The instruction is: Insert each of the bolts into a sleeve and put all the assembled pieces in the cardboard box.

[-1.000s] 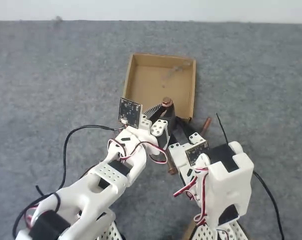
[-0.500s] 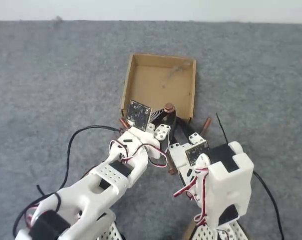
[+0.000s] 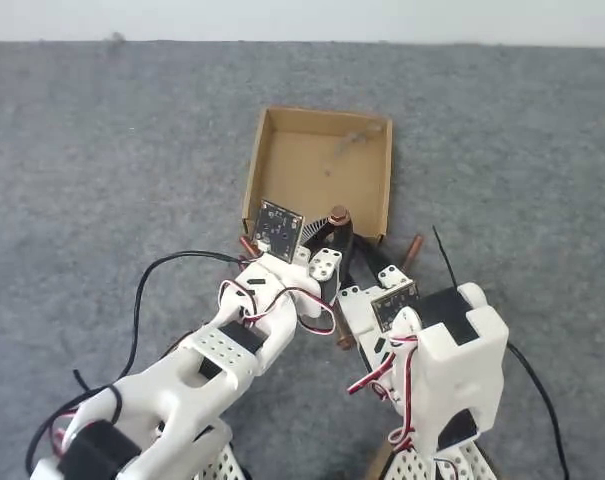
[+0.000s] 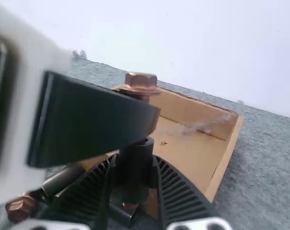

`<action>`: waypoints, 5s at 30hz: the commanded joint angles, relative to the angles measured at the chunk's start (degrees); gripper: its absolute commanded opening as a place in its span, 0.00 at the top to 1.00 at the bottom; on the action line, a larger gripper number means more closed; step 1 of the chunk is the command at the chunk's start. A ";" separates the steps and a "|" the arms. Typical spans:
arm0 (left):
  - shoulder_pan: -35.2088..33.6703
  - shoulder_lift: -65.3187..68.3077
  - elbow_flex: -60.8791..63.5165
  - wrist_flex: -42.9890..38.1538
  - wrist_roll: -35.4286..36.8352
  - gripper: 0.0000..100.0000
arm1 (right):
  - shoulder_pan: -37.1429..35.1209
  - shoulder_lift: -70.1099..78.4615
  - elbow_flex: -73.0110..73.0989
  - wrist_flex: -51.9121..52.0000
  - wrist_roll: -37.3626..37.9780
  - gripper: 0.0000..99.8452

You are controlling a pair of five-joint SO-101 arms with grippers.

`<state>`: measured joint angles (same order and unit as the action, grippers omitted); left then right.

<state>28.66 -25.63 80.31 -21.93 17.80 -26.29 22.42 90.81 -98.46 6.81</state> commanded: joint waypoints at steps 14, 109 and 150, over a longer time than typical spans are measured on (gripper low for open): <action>-0.44 -2.73 0.66 0.09 2.11 0.86 | 0.40 -3.38 1.67 -1.71 0.97 0.99; -39.03 -78.42 16.31 78.42 -6.68 0.99 | 8.40 -22.81 -30.95 37.93 7.03 0.99; -39.03 -78.51 16.31 78.33 -6.68 0.99 | 8.75 7.08 -112.00 145.45 6.95 0.99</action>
<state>-10.37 -103.25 97.45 56.84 11.65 -17.85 29.45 -14.51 44.75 13.23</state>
